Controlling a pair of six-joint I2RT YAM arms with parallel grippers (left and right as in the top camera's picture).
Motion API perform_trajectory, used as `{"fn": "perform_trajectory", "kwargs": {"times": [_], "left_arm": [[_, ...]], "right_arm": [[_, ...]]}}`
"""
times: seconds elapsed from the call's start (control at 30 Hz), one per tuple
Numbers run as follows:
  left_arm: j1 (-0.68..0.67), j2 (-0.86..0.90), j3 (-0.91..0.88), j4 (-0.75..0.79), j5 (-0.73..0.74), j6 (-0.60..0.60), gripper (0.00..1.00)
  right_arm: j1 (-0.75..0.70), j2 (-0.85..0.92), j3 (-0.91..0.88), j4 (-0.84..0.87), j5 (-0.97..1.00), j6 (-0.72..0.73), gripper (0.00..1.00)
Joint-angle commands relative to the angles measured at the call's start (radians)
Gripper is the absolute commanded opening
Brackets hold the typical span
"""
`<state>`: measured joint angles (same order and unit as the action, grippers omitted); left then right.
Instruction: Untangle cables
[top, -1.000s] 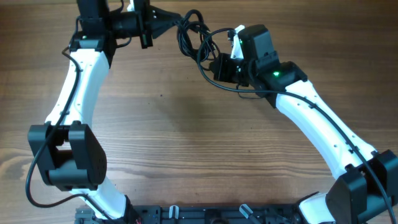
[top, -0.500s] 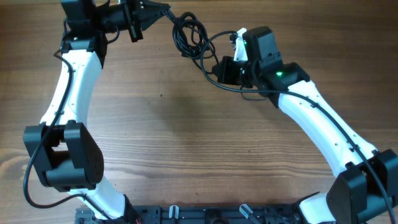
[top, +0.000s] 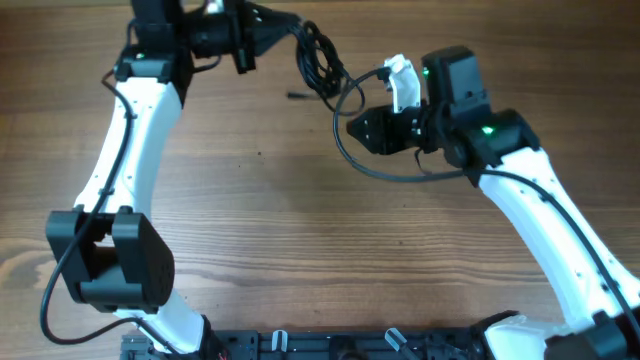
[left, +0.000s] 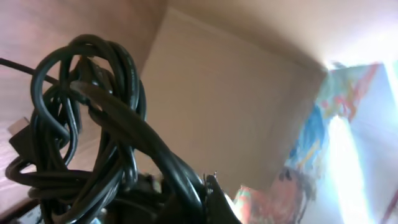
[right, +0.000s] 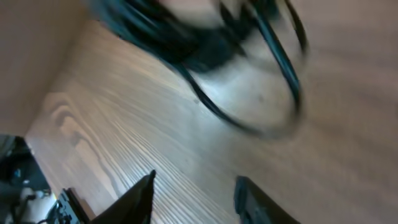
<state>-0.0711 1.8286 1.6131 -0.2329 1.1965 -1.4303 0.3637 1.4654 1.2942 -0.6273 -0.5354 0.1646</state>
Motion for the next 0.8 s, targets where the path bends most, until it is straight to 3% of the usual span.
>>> {"fn": "perform_trajectory", "kwargs": {"times": [0.0, 0.13, 0.4, 0.67, 0.77], "left_arm": [[-0.051, -0.029, 0.021, -0.166, -0.187, 0.024, 0.04], [-0.082, -0.029, 0.021, -0.266, -0.233, -0.065, 0.04], [-0.113, -0.029, 0.021, -0.266, -0.175, -0.134, 0.04], [-0.113, -0.029, 0.021, -0.266, -0.099, -0.15, 0.04], [-0.113, -0.029, 0.021, -0.266, -0.096, -0.149, 0.04]], "right_arm": [[0.004, -0.024, 0.019, 0.048, -0.052, -0.09, 0.6], [0.021, -0.009, 0.018, 0.08, -0.05, -0.151, 0.73], [0.059, 0.136, 0.018, 0.109, -0.006, -0.161, 0.74], [0.059, 0.179, 0.018, 0.214, 0.11, -0.056, 0.63], [0.059, 0.179, 0.018, 0.249, 0.109, -0.026, 0.51]]}}
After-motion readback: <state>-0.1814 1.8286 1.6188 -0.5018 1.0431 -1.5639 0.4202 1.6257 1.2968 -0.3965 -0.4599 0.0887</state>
